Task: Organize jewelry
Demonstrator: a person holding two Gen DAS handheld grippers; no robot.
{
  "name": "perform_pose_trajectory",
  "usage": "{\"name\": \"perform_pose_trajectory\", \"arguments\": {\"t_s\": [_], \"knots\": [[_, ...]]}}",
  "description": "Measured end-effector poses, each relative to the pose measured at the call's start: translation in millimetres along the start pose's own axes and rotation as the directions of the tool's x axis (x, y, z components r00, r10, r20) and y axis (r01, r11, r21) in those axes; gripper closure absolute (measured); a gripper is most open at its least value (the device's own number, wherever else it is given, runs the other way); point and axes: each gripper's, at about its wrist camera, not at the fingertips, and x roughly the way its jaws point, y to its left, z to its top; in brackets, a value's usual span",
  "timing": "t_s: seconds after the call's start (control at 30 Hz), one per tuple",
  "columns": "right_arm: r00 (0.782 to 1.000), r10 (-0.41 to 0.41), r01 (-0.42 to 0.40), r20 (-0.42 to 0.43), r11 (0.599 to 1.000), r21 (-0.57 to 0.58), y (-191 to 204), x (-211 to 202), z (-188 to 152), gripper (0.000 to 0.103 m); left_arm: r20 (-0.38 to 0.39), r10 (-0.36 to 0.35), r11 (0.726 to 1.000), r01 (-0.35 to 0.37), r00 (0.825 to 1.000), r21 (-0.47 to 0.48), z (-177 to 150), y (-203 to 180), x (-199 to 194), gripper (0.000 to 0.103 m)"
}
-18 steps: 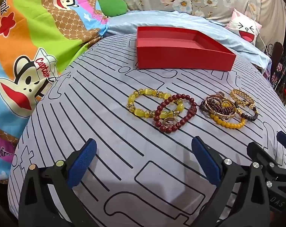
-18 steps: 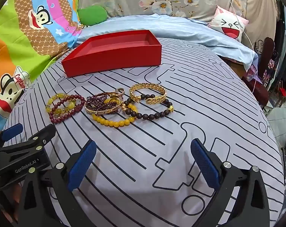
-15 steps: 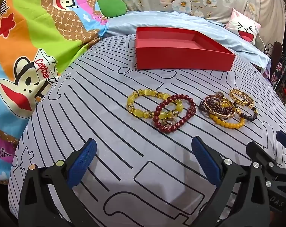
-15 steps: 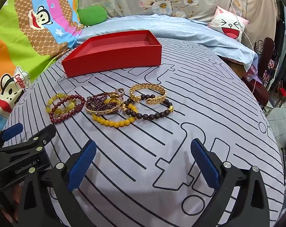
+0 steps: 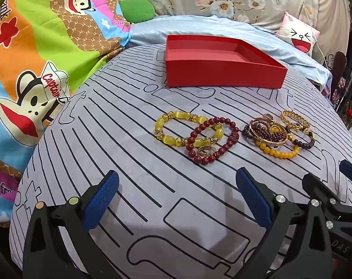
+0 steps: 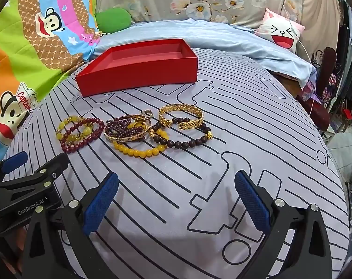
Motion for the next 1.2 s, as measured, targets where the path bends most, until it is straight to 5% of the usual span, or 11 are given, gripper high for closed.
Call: {"name": "perform_pose_trajectory", "arguments": {"t_s": [1.2], "knots": [[1.0, -0.007, 0.007, 0.027, 1.0, 0.004, -3.0, -3.7, 0.8, 0.006, 0.038, 0.017, 1.0, -0.018, 0.999, 0.006, -3.1, -2.9, -6.6, 0.007]]}}
